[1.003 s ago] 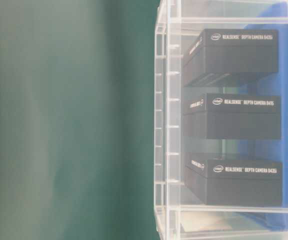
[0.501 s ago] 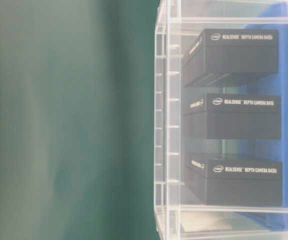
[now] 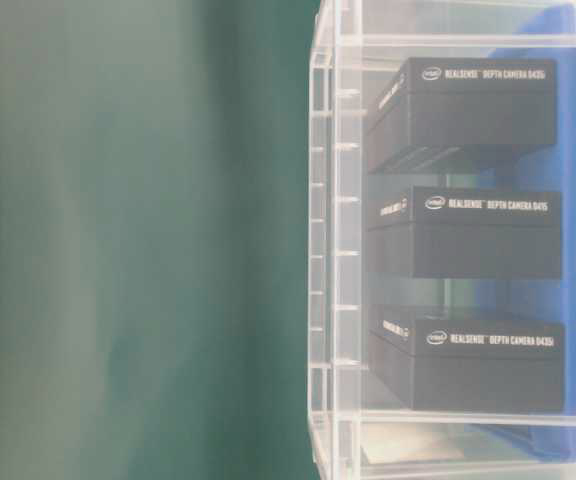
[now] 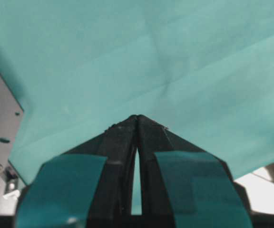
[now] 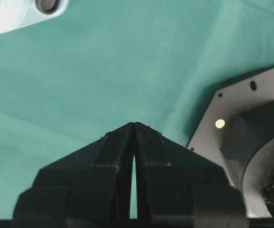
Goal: Take out the box from the case.
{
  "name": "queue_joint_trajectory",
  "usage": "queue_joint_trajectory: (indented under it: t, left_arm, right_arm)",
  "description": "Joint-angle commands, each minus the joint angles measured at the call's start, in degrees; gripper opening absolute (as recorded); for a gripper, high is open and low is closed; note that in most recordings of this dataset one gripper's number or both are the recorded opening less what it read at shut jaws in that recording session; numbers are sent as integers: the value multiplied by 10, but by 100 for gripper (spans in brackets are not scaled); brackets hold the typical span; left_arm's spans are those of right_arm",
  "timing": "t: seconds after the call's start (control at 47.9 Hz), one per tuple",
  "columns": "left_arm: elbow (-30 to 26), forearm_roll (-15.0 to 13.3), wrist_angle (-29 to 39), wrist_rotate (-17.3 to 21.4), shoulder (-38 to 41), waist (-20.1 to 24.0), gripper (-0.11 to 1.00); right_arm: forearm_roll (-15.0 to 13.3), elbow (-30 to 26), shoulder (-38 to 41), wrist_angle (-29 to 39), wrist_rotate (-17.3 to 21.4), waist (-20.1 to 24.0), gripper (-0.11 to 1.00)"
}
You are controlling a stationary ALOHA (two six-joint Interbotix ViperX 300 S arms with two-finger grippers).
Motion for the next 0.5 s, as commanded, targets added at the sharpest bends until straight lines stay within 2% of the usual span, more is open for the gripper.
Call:
queue_joint_trajectory:
  t: [0.0, 0.125, 0.251, 0.48]
  left_arm:
    - [-15, 4, 1, -2, 6, 1, 1]
    - [-17, 10, 1, 1, 11, 9, 1]
    - [-18, 25, 7, 7, 11, 46, 1]
    - [-21, 25, 11, 76, 17, 140, 1]
  right_arm:
    - [-4, -15, 4, 2, 2, 2, 0]
    - [-8, -18, 13, -1, 2, -3, 0]
    - [-15, -21, 20, -4, -10, -32, 0]
    - [-17, -26, 32, -25, -102, -134, 0]
